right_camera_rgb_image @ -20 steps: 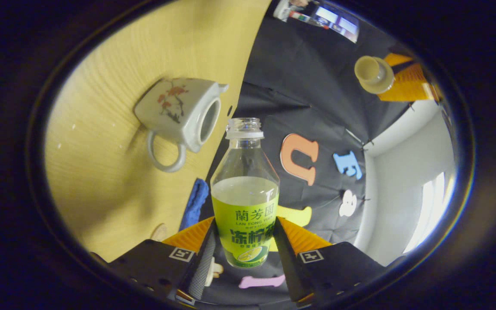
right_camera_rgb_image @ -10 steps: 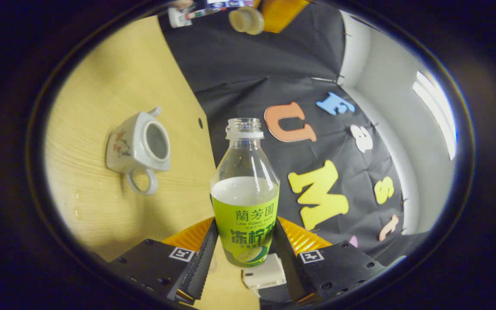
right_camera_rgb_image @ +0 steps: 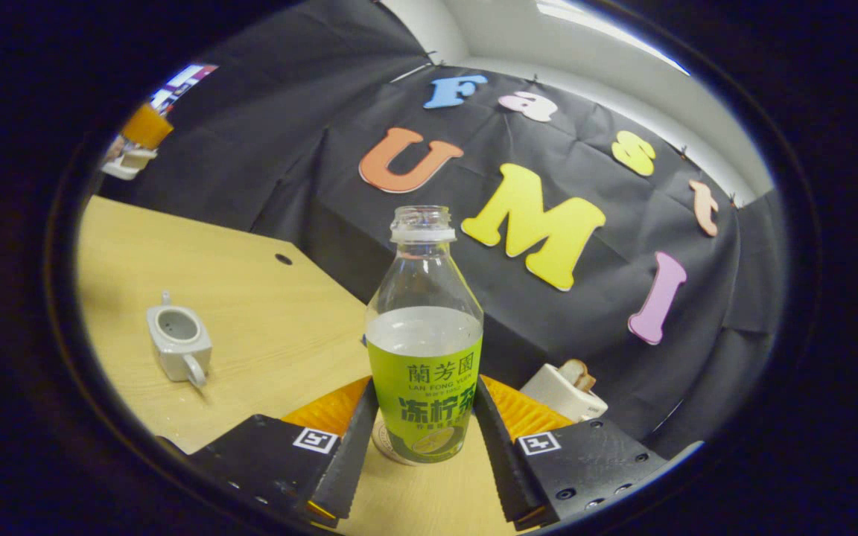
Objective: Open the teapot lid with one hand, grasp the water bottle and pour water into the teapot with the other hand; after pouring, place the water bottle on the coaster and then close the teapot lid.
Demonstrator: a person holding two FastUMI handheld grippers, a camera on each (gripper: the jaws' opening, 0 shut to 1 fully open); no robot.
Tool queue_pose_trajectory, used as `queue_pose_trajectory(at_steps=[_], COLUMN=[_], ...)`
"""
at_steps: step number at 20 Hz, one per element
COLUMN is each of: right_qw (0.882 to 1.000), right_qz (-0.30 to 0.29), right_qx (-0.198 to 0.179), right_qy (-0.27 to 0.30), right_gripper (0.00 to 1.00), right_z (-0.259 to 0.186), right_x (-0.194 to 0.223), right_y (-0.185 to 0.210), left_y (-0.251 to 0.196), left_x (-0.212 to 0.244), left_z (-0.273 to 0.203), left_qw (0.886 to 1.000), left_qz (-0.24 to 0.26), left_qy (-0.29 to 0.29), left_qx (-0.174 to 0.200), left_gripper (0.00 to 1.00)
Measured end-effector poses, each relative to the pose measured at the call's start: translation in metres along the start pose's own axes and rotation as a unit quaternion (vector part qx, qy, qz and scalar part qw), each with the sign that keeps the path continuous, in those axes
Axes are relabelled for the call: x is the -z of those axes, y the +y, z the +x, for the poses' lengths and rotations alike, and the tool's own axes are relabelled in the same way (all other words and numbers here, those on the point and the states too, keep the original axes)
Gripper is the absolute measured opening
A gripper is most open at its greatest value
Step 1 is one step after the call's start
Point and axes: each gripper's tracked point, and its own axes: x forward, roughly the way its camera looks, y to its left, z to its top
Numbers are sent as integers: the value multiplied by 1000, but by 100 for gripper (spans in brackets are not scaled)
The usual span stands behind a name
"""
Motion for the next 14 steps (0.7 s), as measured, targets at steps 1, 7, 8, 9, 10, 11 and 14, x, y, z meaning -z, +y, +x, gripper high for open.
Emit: queue_pose_trajectory(at_steps=[1, 7, 8, 9, 10, 11, 14], right_qw=[1000, 981, 975, 970, 964, 960, 956], right_qz=[30, 189, 214, 235, 253, 263, 273], right_qx=[-2, 7, 11, 13, 15, 16, 29], right_qy=[6, 48, 57, 69, 81, 91, 106], right_gripper=[75, 75, 74, 74, 73, 72, 75], right_z=[3, 24, 29, 33, 38, 44, 56], right_x=[3, 17, 22, 31, 38, 45, 54], right_y=[-6, -36, -38, -38, -36, -36, -32], left_y=[-2, -4, -4, -4, -4, -4, -3], left_x=[0, 3, 4, 5, 6, 5, 10], left_z=[0, 4, 5, 5, 6, 6, 9], left_qw=[1000, 1000, 1000, 1000, 1000, 1000, 1000], left_qz=[2, 5, 4, 6, 7, 7, 8], left_qy=[0, 5, 7, 8, 8, 8, 14], left_qx=[2, 2, 2, 0, 1, 1, -1], left_gripper=[3, 3, 3, 3, 3, 2, 3])
